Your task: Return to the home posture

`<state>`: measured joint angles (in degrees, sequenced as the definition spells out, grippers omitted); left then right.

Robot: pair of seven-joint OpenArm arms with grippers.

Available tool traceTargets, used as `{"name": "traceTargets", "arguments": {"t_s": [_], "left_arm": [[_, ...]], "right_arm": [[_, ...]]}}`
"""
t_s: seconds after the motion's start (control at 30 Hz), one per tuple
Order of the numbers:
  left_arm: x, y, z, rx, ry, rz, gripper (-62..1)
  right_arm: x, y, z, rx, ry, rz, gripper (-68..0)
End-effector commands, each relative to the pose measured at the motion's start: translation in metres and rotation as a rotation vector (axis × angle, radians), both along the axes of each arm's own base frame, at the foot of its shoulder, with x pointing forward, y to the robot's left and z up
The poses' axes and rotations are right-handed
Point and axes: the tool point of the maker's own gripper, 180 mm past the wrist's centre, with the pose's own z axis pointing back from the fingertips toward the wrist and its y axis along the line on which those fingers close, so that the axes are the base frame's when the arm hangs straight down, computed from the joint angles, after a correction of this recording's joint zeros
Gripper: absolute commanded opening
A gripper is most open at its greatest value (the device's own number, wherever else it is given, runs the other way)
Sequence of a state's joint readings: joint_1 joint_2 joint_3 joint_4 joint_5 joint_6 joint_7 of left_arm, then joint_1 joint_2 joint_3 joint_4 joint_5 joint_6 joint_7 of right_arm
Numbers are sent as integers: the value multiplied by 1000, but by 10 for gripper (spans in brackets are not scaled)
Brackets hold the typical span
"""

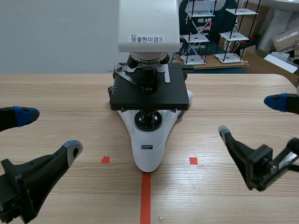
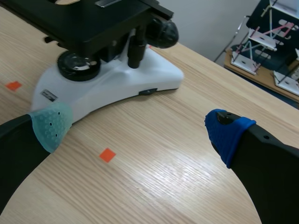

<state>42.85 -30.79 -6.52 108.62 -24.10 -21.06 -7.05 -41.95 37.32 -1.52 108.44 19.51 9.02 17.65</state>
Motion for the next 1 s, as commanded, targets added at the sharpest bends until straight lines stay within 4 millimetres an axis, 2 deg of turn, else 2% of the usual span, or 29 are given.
{"name": "traceTargets", "arguments": {"t_s": [0.0,0.17,0.3,0.97], "left_arm": [[2,-2,11,-20,-30,0,14],[2,-2,11,-20,-30,0,14],[2,-2,11,-20,-30,0,14],[2,-2,11,-20,-31,0,14]], "right_arm": [[-2,0,11,21,-49,11,-51],[-28,6,9,90,-42,36,-51],[-37,6,9,109,-39,41,-51],[-38,4,9,105,-38,37,-52]]}}
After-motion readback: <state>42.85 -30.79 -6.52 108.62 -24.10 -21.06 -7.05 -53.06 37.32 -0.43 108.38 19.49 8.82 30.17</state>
